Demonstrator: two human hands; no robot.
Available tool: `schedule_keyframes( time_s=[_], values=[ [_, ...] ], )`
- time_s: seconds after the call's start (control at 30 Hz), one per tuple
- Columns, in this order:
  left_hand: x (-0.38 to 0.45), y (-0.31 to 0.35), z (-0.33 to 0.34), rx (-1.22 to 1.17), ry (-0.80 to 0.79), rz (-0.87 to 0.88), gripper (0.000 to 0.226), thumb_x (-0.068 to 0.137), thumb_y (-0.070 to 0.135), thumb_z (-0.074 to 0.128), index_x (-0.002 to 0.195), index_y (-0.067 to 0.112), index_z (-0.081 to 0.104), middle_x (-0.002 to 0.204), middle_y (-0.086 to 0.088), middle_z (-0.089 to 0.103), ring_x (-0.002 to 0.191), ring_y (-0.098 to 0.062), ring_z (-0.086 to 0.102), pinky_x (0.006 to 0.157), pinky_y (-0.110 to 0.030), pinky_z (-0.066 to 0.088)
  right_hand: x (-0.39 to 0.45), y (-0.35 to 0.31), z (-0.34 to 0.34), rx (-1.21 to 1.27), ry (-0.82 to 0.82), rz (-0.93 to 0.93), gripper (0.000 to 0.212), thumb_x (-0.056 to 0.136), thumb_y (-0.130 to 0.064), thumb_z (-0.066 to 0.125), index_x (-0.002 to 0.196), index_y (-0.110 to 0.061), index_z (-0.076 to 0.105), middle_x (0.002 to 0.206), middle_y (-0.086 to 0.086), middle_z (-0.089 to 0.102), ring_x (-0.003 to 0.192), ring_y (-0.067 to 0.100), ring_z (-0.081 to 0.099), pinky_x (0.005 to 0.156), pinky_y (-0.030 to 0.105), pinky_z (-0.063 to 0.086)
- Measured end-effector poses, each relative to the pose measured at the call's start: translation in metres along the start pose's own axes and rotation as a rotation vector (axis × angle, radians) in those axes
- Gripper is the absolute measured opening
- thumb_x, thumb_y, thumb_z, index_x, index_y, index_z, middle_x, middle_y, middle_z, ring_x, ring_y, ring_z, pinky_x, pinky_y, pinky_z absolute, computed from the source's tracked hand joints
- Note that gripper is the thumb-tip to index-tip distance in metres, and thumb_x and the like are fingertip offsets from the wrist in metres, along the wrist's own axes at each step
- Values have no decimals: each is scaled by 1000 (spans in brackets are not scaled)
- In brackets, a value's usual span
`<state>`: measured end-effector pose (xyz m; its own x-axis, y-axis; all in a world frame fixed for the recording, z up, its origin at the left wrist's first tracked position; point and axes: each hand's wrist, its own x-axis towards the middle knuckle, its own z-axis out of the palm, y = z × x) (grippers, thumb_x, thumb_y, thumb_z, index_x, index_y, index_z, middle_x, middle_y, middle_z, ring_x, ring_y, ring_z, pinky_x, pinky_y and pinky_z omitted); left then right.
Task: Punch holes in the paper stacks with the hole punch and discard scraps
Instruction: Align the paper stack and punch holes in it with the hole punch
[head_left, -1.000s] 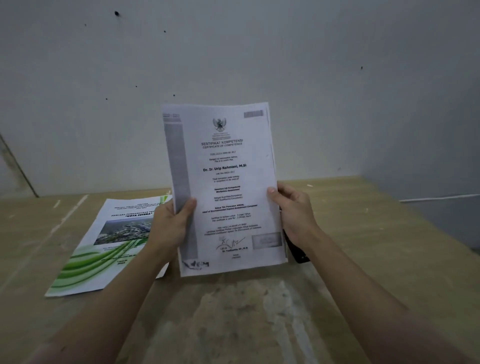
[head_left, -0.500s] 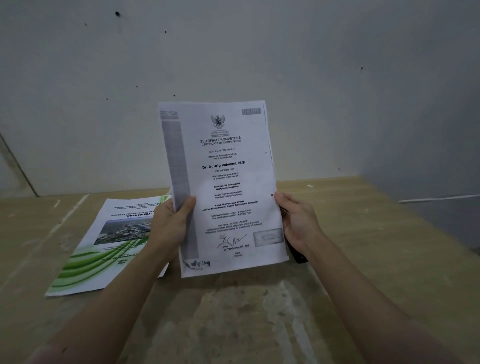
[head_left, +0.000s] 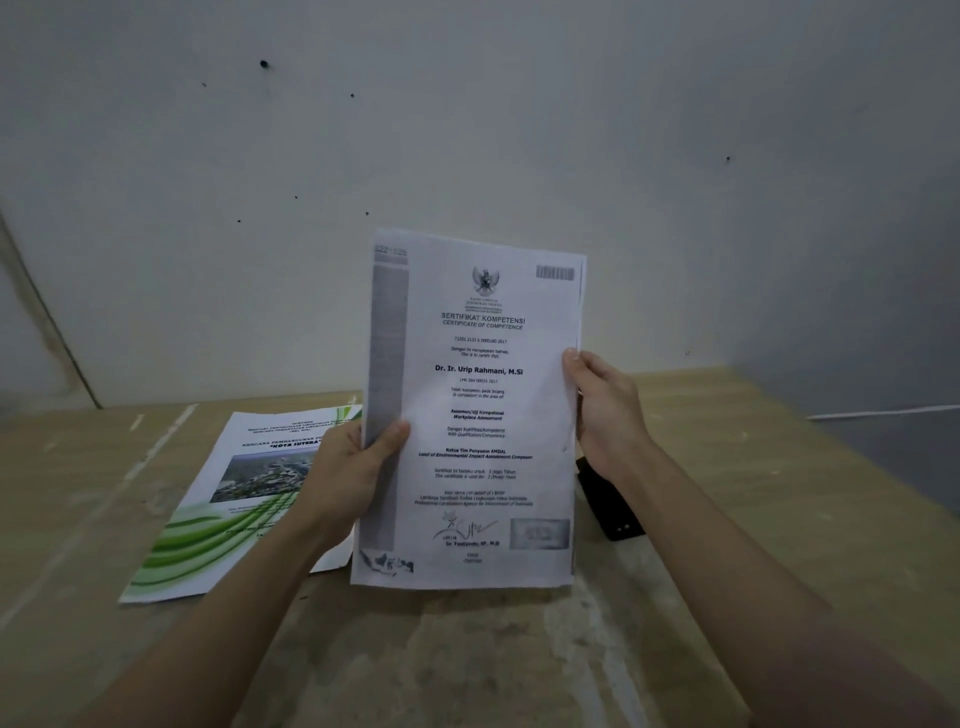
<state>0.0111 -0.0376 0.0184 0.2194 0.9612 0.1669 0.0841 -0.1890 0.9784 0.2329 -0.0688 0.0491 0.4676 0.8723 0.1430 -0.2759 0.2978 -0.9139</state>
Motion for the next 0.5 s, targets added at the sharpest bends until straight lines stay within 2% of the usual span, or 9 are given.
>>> schedule_keyframes(
  time_s=[0.1, 0.17, 0.23, 0.33, 0.37, 0.43, 0.5],
  values=[
    [-4, 2, -6, -50, 13, -14, 18, 90, 21, 54, 78, 9, 63, 58, 10, 72, 52, -5, 67, 45, -17, 52, -5, 0, 9, 45, -28, 19, 23, 96, -16, 50, 80, -13, 66, 67, -7, 73, 64, 8, 67, 66, 23, 58],
    [-5, 4, -14, -94, 42, -22, 17, 89, 20, 55, 79, 10, 64, 59, 8, 73, 52, -6, 68, 46, -20, 53, -9, 0, 14, -55, -80, 19, 22, 96, -19, 50, 83, -15, 67, 76, -2, 73, 68, 12, 67, 68, 29, 57],
    [-6, 6, -26, -146, 85, -36, 16, 89, 21, 56, 79, 11, 65, 63, 5, 73, 55, -8, 69, 52, -25, 56, -15, 2, 21, -199, -146, 1, 19, 95, -19, 50, 85, -17, 66, 82, 2, 68, 70, 17, 61, 66, 30, 52],
    [-8, 8, -46, -174, 111, -81, 18, 89, 23, 55, 82, 10, 65, 65, 4, 74, 66, -18, 69, 66, -35, 55, -22, 7, 40, -265, -210, -23, 21, 96, -15, 47, 80, -18, 61, 77, 2, 63, 64, 16, 54, 56, 24, 48],
    [-9, 9, -54, -188, 119, -101, 20, 89, 24, 54, 83, 10, 65, 65, 3, 74, 71, -22, 68, 71, -39, 54, -25, 7, 48, -269, -216, -32, 22, 97, -13, 46, 80, -17, 60, 76, 2, 63, 65, 17, 54, 56, 25, 49],
    [-9, 10, -70, -213, 148, -133, 26, 91, 30, 51, 84, 11, 66, 72, -1, 75, 78, -27, 66, 80, -44, 52, -28, 9, 66, -252, -221, -47, 23, 97, -11, 44, 80, -16, 59, 78, 4, 64, 71, 21, 56, 67, 33, 51],
    [-11, 13, -87, -212, 206, -129, 30, 92, 36, 48, 91, 12, 65, 83, -5, 74, 80, -27, 67, 77, -42, 54, -30, 15, 87, -245, -223, -58, 24, 97, -10, 44, 79, -16, 59, 76, 4, 65, 74, 23, 55, 73, 37, 49]
  ],
)
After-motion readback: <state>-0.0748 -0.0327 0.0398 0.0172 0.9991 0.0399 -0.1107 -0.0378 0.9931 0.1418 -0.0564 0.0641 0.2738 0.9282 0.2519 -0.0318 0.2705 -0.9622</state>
